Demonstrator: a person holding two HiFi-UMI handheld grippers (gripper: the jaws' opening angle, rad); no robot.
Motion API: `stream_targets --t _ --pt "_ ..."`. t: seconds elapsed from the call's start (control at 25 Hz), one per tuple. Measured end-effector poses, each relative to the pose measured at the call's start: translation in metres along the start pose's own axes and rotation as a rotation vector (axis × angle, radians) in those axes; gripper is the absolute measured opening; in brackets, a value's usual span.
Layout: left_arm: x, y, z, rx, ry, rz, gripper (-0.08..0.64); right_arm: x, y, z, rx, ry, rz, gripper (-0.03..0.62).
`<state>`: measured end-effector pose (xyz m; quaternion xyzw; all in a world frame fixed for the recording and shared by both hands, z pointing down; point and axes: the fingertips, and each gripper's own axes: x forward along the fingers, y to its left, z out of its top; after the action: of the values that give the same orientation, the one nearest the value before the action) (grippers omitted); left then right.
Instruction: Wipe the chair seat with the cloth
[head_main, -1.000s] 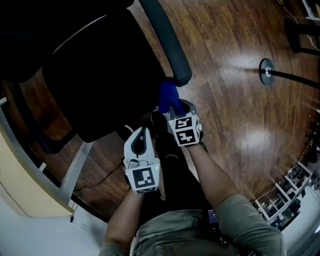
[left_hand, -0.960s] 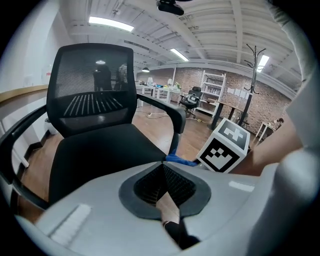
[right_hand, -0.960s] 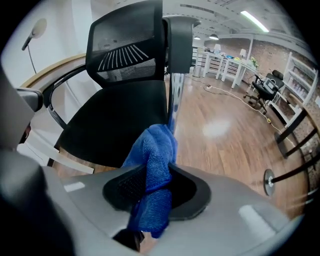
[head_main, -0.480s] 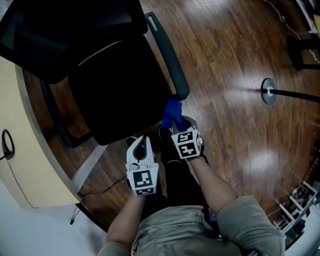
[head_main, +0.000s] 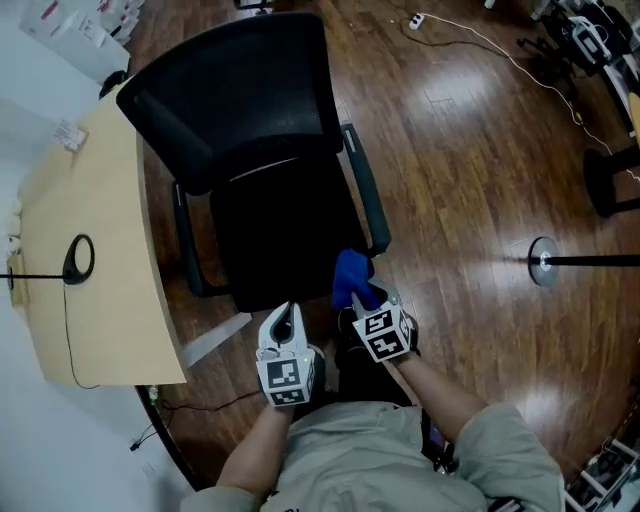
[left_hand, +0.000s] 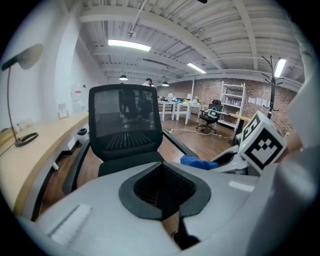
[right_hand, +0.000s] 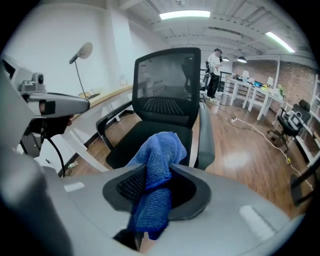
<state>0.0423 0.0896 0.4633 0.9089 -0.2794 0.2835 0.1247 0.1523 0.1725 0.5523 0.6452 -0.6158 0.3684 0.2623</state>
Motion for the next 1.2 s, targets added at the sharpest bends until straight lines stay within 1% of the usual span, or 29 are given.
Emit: stream_targets --t 0.2,0.32,0.44,0.52,0.6,0.64,0.72,0.88,1.04,1.2 --pt "-0.033 0.038 0.026 -0.066 -0.074 0.105 0.005 -0.037 0.054 0.079 -0.162 -0.135 0.084 0.107" --pt "-0.067 0.059 0.037 -0.086 -0.119 0.147 0.005 -0.064 0.098 0.109 -0.242 -0.194 0.145 0.107" --pt "-0.111 0.098 0.04 -0.093 -0.159 0.205 0.005 -0.074 0.157 0.134 -0.319 -0.23 0.223 0.109" --pt "-0.146 0.135 0.036 -0.102 -0.182 0.26 0.005 -0.072 0.21 0.155 -0.364 -0.252 0.31 0.11" --pt "-0.187 0.172 0.027 -0.114 -0.202 0.321 0.005 -0.071 0.265 0.172 -0.401 -0.273 0.397 0.11" --pt "-0.208 0.189 0.019 -0.123 -0.208 0.349 0.005 -0.071 0.292 0.179 -0.419 -0.279 0.428 0.11" --pt "-0.25 0.221 0.0 -0.15 -0.207 0.407 0.005 -0.068 0.341 0.187 -0.457 -0.281 0.471 0.11" --pt "-0.316 0.281 -0.041 -0.231 -0.196 0.529 0.005 -0.057 0.428 0.196 -0.532 -0.263 0.548 0.112" --pt "-0.356 0.325 -0.072 -0.289 -0.193 0.603 0.005 -0.038 0.493 0.193 -0.59 -0.234 0.6 0.112" --pt "-0.38 0.358 -0.095 -0.326 -0.194 0.645 0.005 -0.004 0.544 0.185 -0.626 -0.187 0.626 0.112"
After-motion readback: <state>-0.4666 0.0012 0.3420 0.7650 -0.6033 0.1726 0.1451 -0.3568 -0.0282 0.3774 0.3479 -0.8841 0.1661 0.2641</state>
